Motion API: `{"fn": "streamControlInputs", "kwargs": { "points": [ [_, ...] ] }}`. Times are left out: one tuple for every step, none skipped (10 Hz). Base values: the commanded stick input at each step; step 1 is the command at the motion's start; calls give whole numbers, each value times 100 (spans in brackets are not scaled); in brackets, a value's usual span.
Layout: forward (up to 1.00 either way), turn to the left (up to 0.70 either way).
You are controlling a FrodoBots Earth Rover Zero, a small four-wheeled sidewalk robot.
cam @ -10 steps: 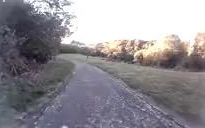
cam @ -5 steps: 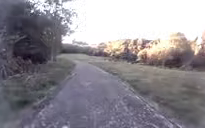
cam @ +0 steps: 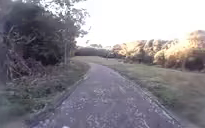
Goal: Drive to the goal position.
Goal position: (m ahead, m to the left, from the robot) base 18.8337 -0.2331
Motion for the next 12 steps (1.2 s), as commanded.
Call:
{"fn": "streamControlInputs", "kwargs": {
  "points": [
    [100, 0],
    [100, -4],
    [100, -9],
    [100, -40],
    [100, -40],
    [100, -2],
    [100, -1],
    [100, 0],
    [100, 0],
    [100, 0],
    [100, 0],
    [100, 0]
  ]
}}
